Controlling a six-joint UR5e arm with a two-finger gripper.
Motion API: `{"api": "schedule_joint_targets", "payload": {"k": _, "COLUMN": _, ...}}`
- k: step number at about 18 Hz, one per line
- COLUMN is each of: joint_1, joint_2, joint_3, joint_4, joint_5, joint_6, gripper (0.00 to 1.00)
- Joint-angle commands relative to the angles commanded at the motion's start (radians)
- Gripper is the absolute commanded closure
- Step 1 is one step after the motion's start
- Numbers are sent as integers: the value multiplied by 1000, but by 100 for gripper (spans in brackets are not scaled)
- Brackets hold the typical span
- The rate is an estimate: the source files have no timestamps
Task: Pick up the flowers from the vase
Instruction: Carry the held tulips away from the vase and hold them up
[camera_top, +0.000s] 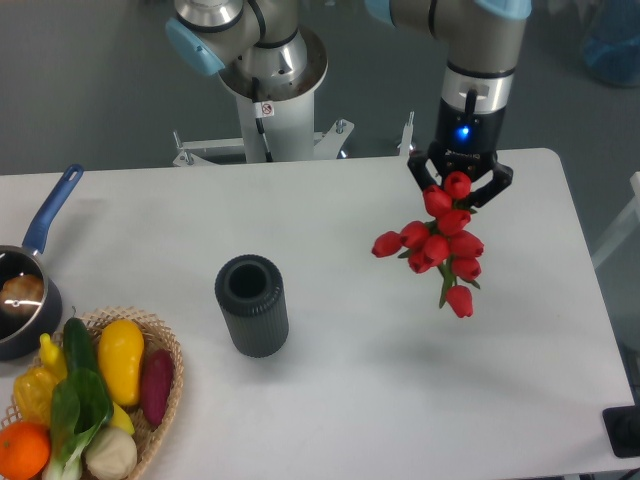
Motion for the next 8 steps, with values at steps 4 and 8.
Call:
{"api": "schedule_joint_targets", "payload": {"k": 4, "joint_1": -14, "joint_2": -12, "joint_3": 23, "joint_4": -60, "joint_5": 83, "joint_6": 59, "gripper": 100}}
{"api": "schedule_joint_targets", "payload": {"k": 8, "joint_1": -37, "joint_2": -29, "joint_3": 51, "joint_4": -95, "joint_5": 126, "joint_6": 74, "gripper": 100}}
